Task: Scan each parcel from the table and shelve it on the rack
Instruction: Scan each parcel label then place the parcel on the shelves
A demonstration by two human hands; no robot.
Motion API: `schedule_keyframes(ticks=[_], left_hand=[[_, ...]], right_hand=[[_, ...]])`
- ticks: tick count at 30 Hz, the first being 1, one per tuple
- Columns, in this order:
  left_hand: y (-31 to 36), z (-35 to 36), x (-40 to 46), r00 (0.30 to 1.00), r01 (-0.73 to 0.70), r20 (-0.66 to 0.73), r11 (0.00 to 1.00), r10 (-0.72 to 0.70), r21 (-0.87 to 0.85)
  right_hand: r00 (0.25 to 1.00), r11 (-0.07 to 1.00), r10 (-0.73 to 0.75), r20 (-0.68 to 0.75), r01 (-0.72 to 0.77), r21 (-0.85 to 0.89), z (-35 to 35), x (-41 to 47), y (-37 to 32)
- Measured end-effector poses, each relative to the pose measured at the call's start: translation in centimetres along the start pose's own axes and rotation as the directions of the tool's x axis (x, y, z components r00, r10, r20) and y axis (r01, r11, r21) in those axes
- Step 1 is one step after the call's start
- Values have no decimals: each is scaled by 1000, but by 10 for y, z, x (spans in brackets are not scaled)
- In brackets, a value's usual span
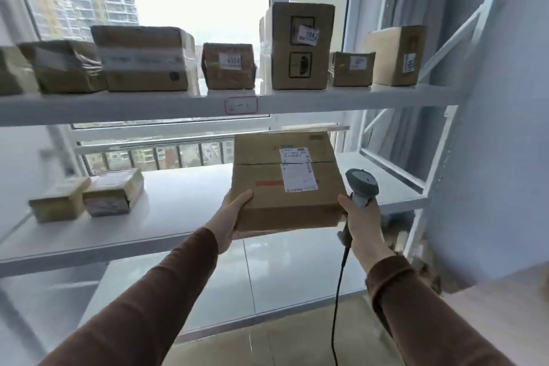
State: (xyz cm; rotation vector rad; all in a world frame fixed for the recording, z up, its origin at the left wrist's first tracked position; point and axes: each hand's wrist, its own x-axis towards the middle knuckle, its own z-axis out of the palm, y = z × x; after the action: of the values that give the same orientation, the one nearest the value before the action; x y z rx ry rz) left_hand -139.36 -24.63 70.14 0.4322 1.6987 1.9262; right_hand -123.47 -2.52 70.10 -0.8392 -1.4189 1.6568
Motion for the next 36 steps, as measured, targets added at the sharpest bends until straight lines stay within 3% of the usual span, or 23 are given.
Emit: schedule_keyframes(ticks=[10, 18, 27, 36], left_hand=[[11, -179, 72, 955, 20, -296, 999, -28, -29], [13, -250, 149, 913, 22, -406, 999, -40, -49], [2, -306, 214, 896, 84, -432, 994, -107, -72], [-9, -347, 243, 927, 130, -345, 989, -148, -76]], right_hand=[[981, 997, 67, 184, -61, -38, 204, 24, 53], [952, 983, 180, 248, -183, -12, 315, 82, 103], [939, 981, 194, 284, -183, -63, 389, 122, 130], [959, 979, 193, 208, -175, -103, 419, 117, 153]])
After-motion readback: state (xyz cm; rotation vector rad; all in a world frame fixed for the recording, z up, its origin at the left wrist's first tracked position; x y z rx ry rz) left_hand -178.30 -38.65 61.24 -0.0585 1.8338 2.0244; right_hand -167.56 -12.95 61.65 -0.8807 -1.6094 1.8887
